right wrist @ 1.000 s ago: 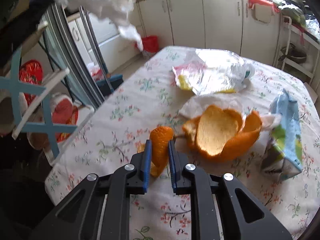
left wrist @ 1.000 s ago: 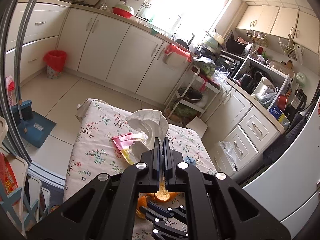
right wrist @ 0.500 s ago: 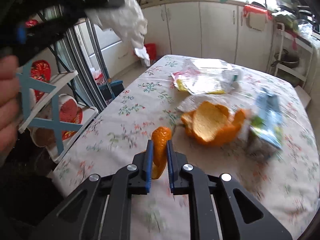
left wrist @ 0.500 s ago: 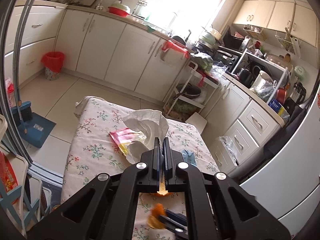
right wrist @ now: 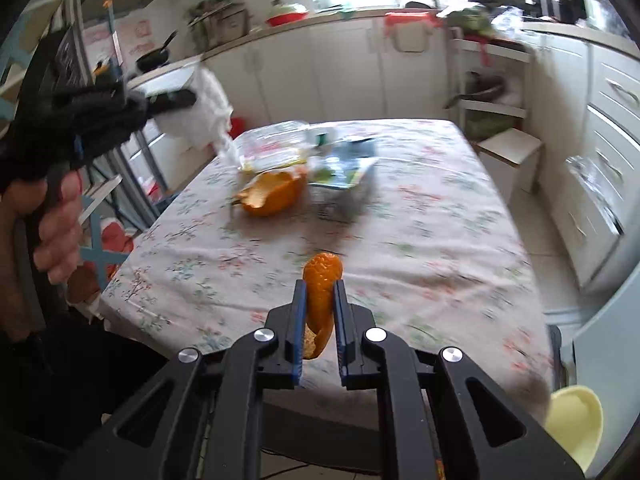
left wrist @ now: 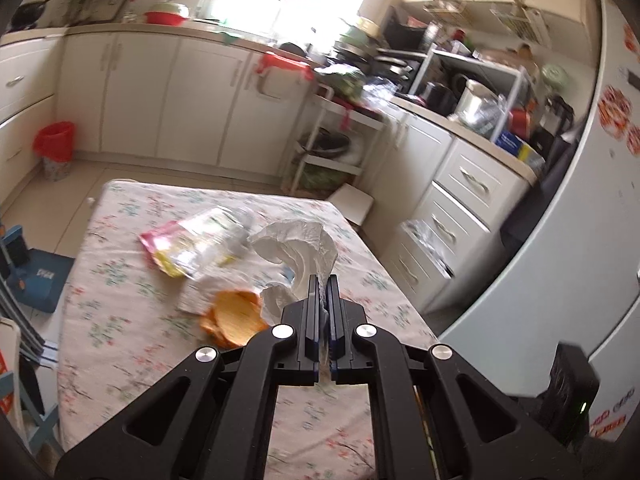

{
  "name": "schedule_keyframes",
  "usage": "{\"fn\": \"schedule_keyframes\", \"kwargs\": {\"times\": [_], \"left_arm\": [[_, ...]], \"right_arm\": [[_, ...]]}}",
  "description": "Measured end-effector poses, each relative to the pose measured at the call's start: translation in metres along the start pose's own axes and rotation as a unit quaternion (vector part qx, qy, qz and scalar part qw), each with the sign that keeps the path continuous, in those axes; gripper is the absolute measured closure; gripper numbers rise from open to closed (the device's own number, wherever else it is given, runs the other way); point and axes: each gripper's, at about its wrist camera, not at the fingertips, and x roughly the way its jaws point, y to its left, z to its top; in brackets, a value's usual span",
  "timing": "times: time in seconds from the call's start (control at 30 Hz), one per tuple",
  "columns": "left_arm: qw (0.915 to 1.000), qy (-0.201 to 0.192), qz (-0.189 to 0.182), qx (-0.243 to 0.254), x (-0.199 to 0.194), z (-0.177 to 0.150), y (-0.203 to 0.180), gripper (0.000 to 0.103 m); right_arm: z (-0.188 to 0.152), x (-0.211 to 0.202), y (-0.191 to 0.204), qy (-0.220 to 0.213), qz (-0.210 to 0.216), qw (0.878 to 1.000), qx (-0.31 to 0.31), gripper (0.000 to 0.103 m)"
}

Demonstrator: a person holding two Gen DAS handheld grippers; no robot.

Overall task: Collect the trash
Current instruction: 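Grasp the small orange peel with the right gripper while the left gripper holds the tissue, then carry the tissue in the left gripper and peel in the right gripper to the yellow bin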

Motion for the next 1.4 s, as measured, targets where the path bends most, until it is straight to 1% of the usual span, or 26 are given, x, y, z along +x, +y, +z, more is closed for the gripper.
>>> {"fn": "schedule_keyframes", "kwargs": {"times": [0.23, 0.4, 0.57, 0.8, 0.93, 1.17, 1.4], "left_arm": [[0.9994, 0.024, -0.011, 0.025, 0.006, -0.044, -0.044, 0.1], [0.9991, 0.017, -0.015, 0.035, 0.009, -0.06, -0.068, 0.1], [0.9976, 0.011, -0.022, 0.064, 0.014, -0.077, -0.11, 0.1], [0.9942, 0.025, -0.056, 0.088, 0.027, -0.095, -0.16, 0.1], [0.9917, 0.027, -0.069, 0.105, 0.031, -0.098, -0.175, 0.1], [0.99, 0.029, -0.087, 0.108, 0.034, -0.099, -0.18, 0.1], [0.9883, 0.022, -0.097, 0.116, 0.031, -0.097, -0.192, 0.1]], "right_arm": [[-0.022, -0.023, -0.029, -0.015, -0.006, 1.0, 0.02, 0.089], [-0.031, -0.044, -0.048, -0.033, -0.005, 0.999, 0.04, 0.089], [-0.037, -0.063, -0.057, -0.049, -0.012, 0.998, 0.039, 0.089], [-0.044, -0.078, -0.073, -0.06, -0.029, 0.996, 0.055, 0.089], [-0.043, -0.081, -0.08, -0.062, -0.043, 0.995, 0.063, 0.089], [-0.052, -0.082, -0.093, -0.051, -0.069, 0.993, 0.075, 0.089], [-0.054, -0.094, -0.108, -0.056, -0.093, 0.99, 0.092, 0.089]]}}
